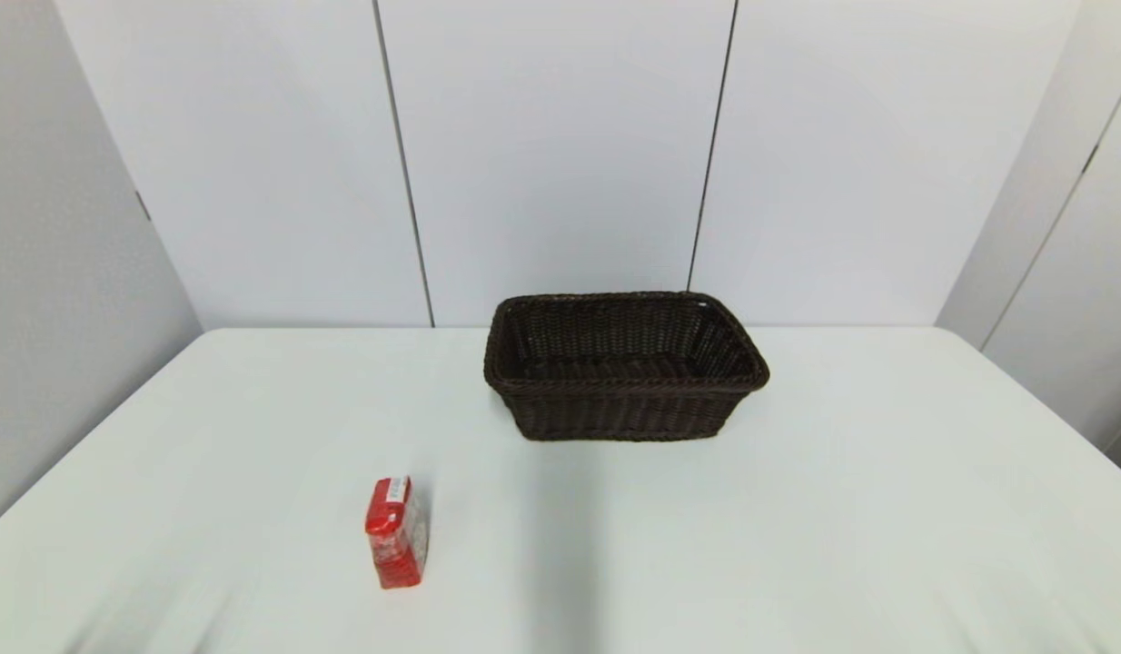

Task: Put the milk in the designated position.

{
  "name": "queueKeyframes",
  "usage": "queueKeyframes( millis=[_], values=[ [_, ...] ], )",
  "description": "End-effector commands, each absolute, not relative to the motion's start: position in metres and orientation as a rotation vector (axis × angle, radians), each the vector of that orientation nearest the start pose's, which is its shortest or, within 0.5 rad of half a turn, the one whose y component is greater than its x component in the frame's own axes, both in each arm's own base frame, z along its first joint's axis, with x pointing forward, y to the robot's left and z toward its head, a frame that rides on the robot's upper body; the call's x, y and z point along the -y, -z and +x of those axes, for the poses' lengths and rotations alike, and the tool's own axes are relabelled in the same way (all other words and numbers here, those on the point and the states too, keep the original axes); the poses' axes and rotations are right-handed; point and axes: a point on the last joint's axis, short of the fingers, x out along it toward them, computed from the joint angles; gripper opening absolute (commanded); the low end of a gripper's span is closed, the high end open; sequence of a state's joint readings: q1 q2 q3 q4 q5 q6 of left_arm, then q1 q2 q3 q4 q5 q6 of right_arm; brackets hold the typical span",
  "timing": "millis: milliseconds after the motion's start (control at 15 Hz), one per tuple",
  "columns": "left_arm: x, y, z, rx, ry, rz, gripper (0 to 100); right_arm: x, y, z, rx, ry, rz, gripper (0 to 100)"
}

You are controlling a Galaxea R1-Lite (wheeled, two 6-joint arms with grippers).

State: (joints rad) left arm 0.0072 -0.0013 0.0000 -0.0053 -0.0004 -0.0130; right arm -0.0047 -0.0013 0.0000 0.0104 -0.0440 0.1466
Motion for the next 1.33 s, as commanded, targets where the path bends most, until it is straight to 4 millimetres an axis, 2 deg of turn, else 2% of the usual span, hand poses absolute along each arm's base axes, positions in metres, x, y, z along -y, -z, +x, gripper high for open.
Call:
queueKeyframes(
  millis=[67,1133,1200,1333],
  values=[
    [0.0,-0.076,-0.023,0.006,-0.008,-0.014,100,0.001,-0.074,-0.023,-0.007,0.048,0.145,100],
    [0.0,-0.077,-0.023,0.008,-0.015,-0.002,100,0.001,-0.074,-0.023,-0.007,0.048,0.145,100],
    [0.0,-0.087,-0.023,0.026,-0.011,-0.005,100,0.001,-0.074,-0.023,-0.007,0.048,0.147,100],
    [0.001,-0.125,-0.019,0.036,0.011,0.063,100,0.001,-0.074,-0.023,-0.007,0.048,0.145,100]
  ],
)
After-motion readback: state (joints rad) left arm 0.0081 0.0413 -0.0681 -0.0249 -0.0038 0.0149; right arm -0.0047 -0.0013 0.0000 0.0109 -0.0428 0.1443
